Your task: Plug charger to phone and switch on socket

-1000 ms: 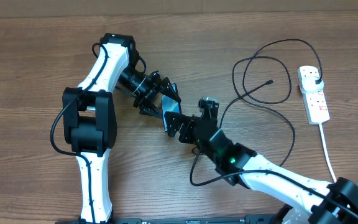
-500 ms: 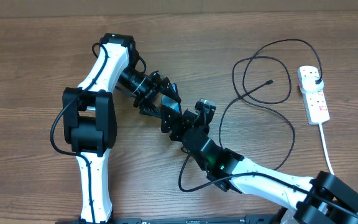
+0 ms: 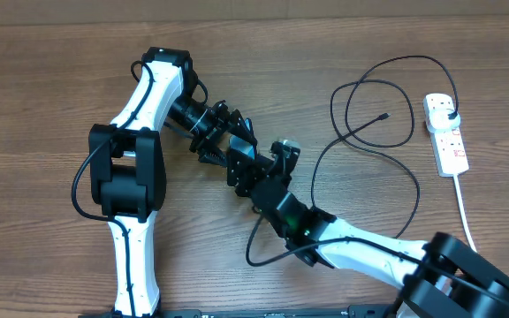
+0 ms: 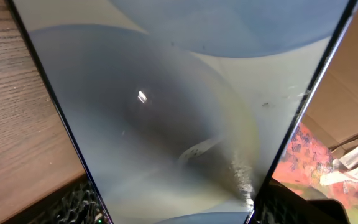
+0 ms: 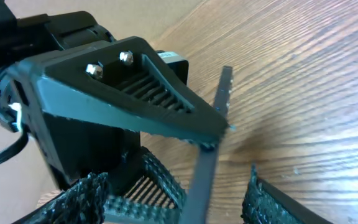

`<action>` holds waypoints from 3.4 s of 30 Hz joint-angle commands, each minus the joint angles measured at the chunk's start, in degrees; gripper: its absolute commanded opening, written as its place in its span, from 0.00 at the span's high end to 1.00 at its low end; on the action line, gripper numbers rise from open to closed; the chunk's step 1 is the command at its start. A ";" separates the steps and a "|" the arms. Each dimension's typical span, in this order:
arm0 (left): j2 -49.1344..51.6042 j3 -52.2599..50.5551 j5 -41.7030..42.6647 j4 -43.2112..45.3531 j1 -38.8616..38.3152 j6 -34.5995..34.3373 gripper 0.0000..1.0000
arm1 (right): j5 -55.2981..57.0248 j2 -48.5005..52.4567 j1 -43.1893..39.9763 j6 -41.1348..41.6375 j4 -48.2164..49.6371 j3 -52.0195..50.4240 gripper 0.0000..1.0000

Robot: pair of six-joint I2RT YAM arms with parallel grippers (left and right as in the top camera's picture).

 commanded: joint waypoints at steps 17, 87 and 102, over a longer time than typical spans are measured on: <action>0.15 1.49 2.47 -0.37 -0.52 2.08 0.33 | -2.62 3.45 0.02 -0.50 -0.87 3.15 0.73; -59.45 -77.24 -3.02 106.95 -1.88 -77.92 0.00 | -58.86 -6.08 -29.11 27.21 -1.88 -2.64 0.96; -46.01 -77.24 3.80 127.21 -1.16 -91.34 0.07 | -59.54 -6.08 -23.61 40.87 -0.59 -2.67 0.96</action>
